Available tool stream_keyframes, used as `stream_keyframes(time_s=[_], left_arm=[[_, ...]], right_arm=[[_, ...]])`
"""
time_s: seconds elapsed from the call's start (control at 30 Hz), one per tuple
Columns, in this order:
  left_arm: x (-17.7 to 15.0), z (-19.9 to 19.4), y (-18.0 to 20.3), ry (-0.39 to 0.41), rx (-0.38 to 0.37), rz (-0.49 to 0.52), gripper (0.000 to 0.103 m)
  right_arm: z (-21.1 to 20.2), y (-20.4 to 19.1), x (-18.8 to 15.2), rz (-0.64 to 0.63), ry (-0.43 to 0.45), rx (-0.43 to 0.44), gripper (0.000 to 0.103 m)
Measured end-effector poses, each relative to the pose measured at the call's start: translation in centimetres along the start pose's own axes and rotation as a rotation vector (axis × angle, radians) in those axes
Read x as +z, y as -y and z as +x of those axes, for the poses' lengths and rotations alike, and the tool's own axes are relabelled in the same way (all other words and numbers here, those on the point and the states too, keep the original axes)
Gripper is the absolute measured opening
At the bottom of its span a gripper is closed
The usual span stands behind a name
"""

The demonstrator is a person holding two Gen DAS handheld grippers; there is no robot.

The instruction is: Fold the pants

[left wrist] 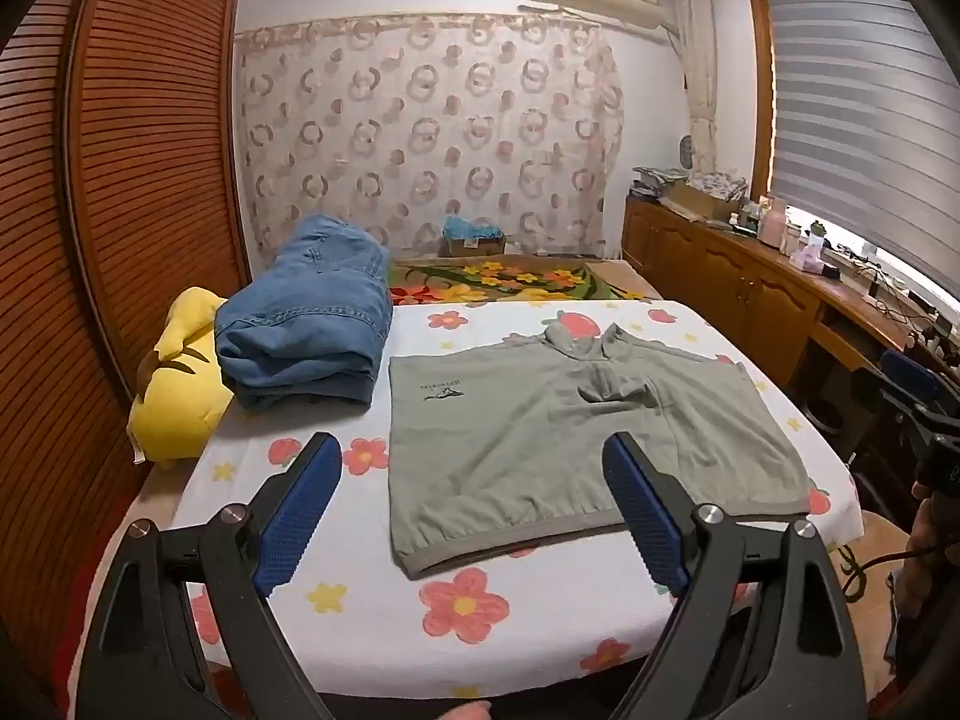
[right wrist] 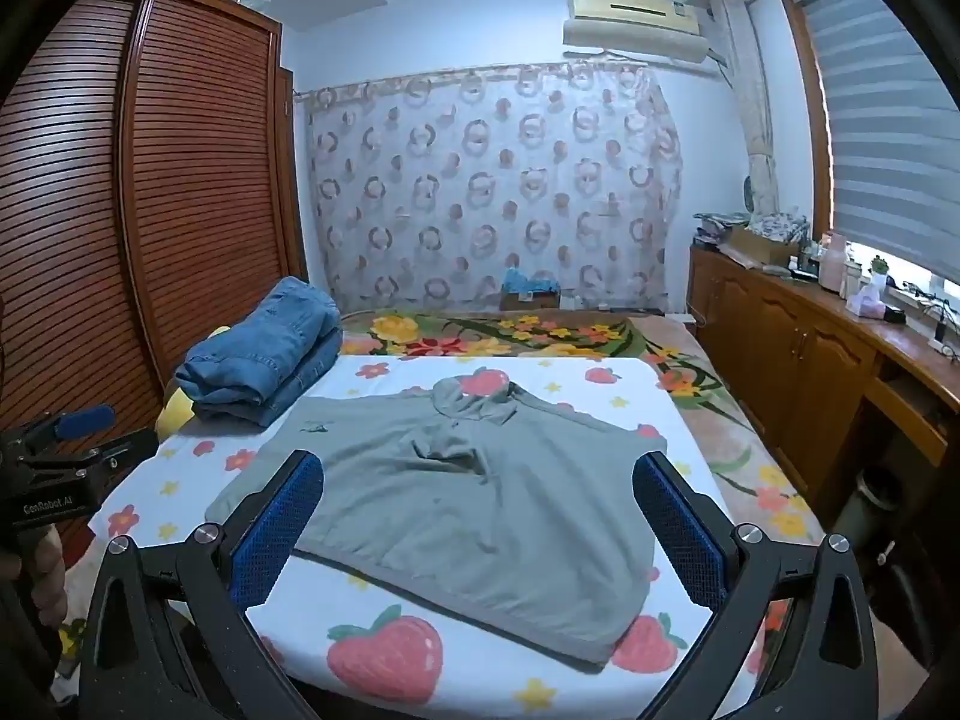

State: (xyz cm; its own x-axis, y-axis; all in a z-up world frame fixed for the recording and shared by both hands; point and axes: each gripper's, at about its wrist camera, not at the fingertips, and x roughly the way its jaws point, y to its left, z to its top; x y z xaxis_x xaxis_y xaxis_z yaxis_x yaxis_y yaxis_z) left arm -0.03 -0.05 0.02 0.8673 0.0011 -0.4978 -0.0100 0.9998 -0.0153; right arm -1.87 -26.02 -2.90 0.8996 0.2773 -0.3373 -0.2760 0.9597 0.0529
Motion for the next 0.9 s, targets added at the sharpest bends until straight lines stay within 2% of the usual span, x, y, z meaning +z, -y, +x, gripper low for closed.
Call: stream_keyframes(time_s=[0.33,0.47,0.9], left_arm=[[0.0,0.0,-0.3,0.007,-0.028,-0.017,0.089],[0.9,-0.6,-0.6,0.012,-0.024,-0.015,0.089],[-0.3,-0.4,-0.2,0.013,-0.015,-0.014,0.089]], right_arm=[[-0.1,0.1,-0.1,0.012,-0.002,0.007,0.103],[-0.1,0.2,0.3,0.019,-0.006,0.006,0.103],[0.0,0.0,-0.2,0.019,-0.009,0.009,0.103]])
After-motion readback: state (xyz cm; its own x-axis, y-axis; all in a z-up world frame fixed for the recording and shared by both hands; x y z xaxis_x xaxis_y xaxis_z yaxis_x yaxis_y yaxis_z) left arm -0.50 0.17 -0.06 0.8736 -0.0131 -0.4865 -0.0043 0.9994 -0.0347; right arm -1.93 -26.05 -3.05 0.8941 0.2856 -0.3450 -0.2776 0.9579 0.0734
